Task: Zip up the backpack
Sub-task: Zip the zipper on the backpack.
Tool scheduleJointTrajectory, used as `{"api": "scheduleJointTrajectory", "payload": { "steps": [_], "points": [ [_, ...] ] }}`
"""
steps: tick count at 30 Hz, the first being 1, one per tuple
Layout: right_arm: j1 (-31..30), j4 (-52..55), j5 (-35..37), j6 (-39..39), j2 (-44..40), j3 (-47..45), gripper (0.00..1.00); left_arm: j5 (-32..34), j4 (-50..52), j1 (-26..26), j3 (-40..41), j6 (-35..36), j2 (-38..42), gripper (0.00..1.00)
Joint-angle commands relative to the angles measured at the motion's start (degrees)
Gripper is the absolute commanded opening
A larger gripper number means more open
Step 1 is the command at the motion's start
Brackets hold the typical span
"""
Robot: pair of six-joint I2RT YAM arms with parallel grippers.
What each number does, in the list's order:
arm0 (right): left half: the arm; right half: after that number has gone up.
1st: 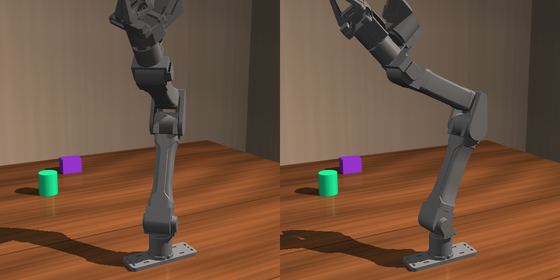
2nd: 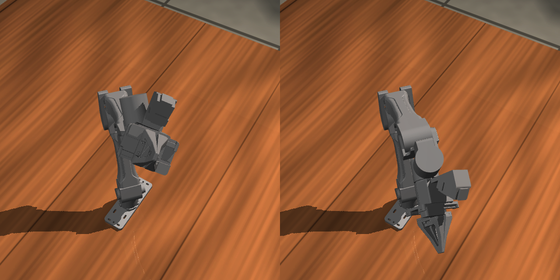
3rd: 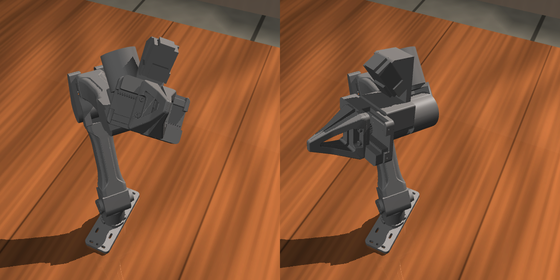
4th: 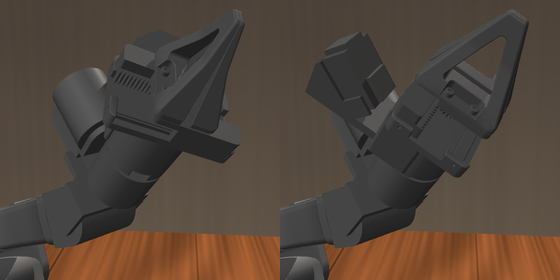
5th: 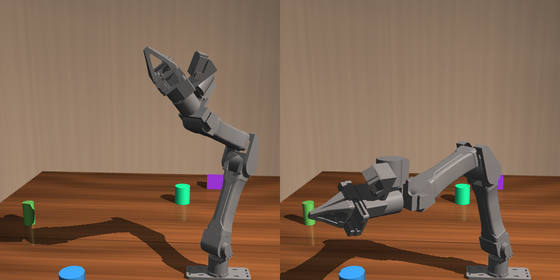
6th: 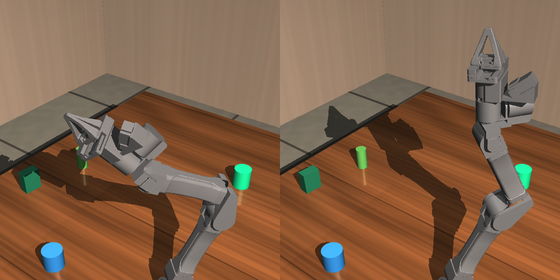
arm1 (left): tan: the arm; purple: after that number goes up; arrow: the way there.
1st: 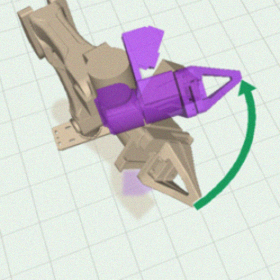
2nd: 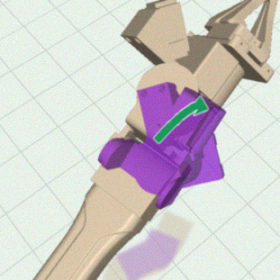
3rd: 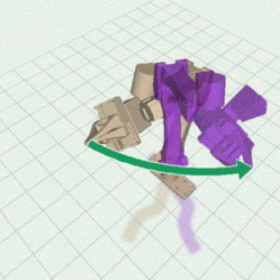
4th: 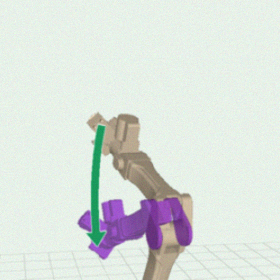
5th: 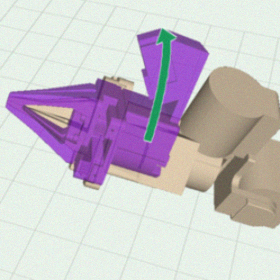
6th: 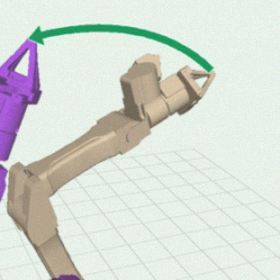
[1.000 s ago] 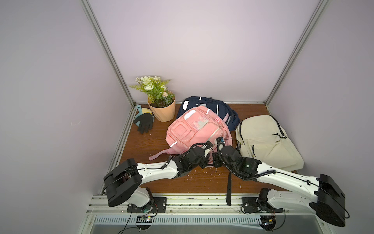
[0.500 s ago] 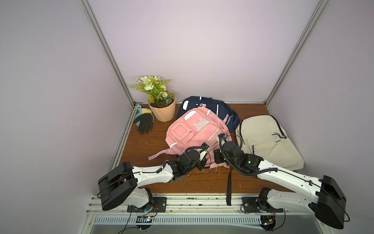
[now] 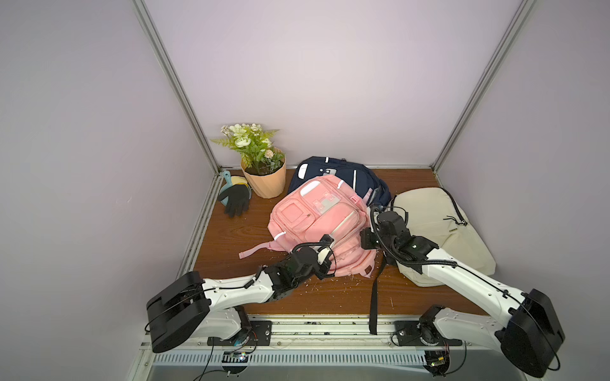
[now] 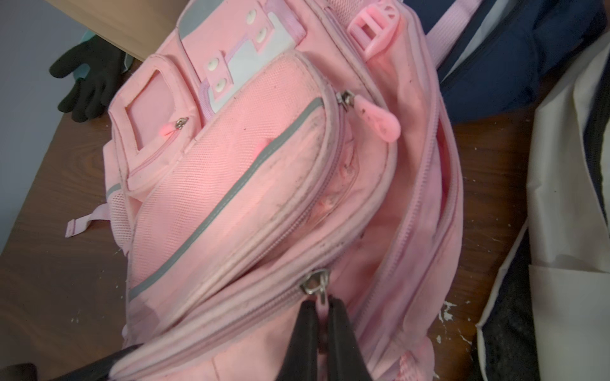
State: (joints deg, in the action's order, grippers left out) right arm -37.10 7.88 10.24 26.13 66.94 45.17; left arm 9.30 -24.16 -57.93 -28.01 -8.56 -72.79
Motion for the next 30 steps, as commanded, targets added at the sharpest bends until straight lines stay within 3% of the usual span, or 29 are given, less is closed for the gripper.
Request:
{"api": "scheduleJointTrajectory", "payload": {
  "steps": [1,4,5,12,17,20,23,27,30],
  "points": [
    [-1.66,-8.71,-4.22,-4.29,-2.82,0.50,0.00,-1.14,4.31,0.19,-1.86,-1.49,1.06,0.22],
    [-7.61,-9.47,-3.11,-6.95,-3.96,0.64,0.00,-0.35,3.14,0.19,-3.59,-1.63,1.92,0.52],
    [-9.22,-9.34,-2.49,-7.38,-4.01,0.86,0.00,0.20,3.07,0.18,-4.20,-1.57,1.94,0.57],
    [-13.23,-9.77,-2.63,-7.95,-5.18,0.77,0.00,4.24,3.41,0.52,-8.93,0.65,-1.65,0.70],
    [-13.61,-9.09,-2.28,-8.29,-6.10,0.80,0.00,5.08,3.08,1.53,-9.57,-0.32,-3.71,0.59],
    [-13.67,-8.14,-0.66,-8.06,-6.13,1.15,0.00,4.68,2.63,1.52,-8.75,-0.70,-4.28,0.43],
    [-13.55,-6.29,3.11,-6.20,-5.30,2.41,0.00,5.51,3.44,1.56,-7.96,-2.25,-4.34,0.20],
    [-11.91,-3.38,9.48,-4.44,-4.27,4.03,0.00,6.22,4.43,1.29,-5.75,-3.80,-2.37,0.14],
    [-6.71,-2.95,8.48,-2.99,-4.29,4.14,0.00,8.59,4.94,0.73,-2.85,-4.69,0.04,0.11]
  ]
}}
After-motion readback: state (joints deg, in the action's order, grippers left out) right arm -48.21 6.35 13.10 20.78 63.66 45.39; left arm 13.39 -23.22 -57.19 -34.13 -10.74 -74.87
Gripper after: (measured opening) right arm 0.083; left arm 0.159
